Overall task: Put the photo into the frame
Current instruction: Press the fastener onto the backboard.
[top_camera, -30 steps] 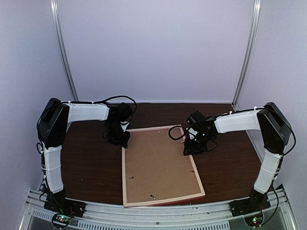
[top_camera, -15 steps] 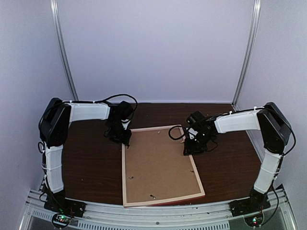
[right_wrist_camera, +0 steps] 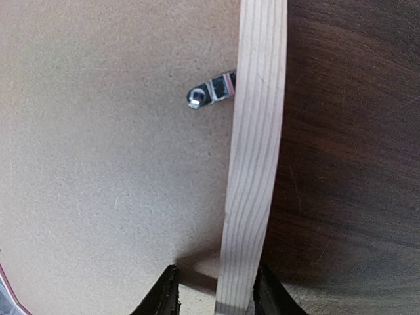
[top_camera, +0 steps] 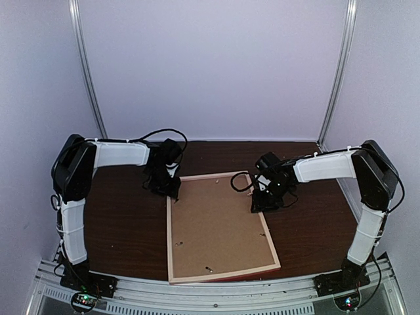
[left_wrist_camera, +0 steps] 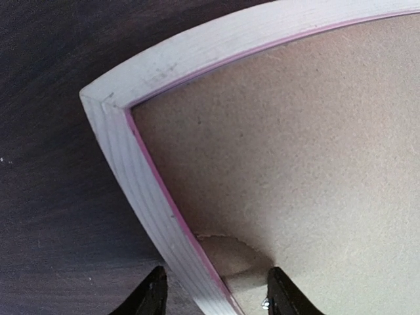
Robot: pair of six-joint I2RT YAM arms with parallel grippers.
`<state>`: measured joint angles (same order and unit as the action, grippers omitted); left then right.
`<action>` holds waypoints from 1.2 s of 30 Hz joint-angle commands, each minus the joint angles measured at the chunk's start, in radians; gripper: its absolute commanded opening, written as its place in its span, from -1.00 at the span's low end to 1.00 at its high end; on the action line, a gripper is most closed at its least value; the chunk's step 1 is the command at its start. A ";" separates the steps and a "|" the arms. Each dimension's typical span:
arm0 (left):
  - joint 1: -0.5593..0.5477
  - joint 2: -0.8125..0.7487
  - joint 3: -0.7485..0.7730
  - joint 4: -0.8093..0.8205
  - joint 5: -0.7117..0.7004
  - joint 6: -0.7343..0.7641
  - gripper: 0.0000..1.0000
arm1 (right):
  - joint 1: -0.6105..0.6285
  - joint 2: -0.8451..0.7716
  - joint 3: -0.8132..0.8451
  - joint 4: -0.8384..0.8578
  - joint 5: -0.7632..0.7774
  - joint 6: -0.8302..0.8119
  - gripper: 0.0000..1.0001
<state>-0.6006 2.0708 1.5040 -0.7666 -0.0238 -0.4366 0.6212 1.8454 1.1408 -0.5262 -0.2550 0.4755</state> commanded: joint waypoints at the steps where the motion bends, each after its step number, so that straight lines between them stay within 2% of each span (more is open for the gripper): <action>1: -0.040 0.023 -0.062 0.010 0.024 -0.023 0.06 | 0.002 0.067 -0.035 0.001 0.021 -0.002 -0.25; 14: -0.049 -0.035 -0.136 0.016 0.024 -0.042 0.01 | 0.001 0.070 -0.050 0.018 0.015 0.005 -0.25; 18: -0.060 -0.044 -0.141 0.016 0.061 -0.040 0.03 | 0.001 0.076 -0.050 0.025 0.009 0.007 -0.25; 36: -0.090 -0.083 -0.202 0.018 0.047 -0.062 0.05 | 0.001 0.057 -0.070 0.034 0.009 0.015 -0.25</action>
<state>-0.6624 1.9724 1.3483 -0.6807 -0.0174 -0.4999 0.6163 1.8400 1.1229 -0.5026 -0.2695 0.4805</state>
